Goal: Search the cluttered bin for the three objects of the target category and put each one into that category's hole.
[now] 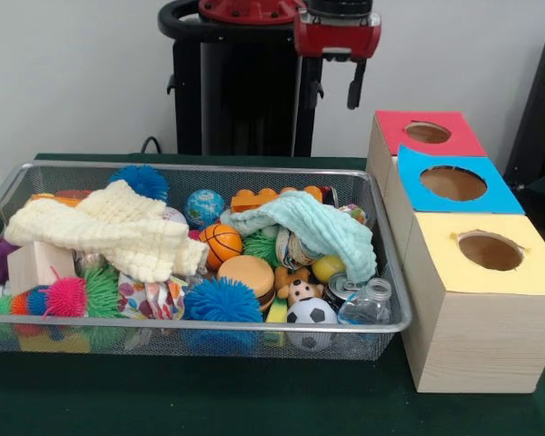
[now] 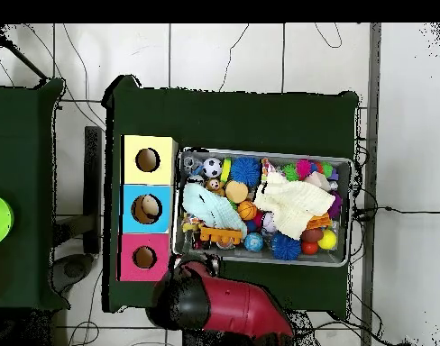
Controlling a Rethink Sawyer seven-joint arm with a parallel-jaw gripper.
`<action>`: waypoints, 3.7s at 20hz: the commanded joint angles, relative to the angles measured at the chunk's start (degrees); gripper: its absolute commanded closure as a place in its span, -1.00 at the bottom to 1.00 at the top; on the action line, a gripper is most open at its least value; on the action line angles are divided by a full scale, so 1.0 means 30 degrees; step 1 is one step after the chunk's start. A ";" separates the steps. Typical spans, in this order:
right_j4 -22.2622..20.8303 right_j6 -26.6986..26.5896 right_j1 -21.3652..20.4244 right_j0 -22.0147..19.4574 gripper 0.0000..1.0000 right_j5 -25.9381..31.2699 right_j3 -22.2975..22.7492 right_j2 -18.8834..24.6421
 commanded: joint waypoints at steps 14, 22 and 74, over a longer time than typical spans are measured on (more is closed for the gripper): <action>-0.2307 0.0195 0.5220 -0.3686 -1.00 -0.0015 -0.5177 0.0815; -0.3005 -0.0578 0.6286 -0.4996 -1.00 0.0990 -0.6661 0.2051; -0.4187 0.1598 0.8156 -0.2243 -1.00 0.4485 -1.1947 0.3004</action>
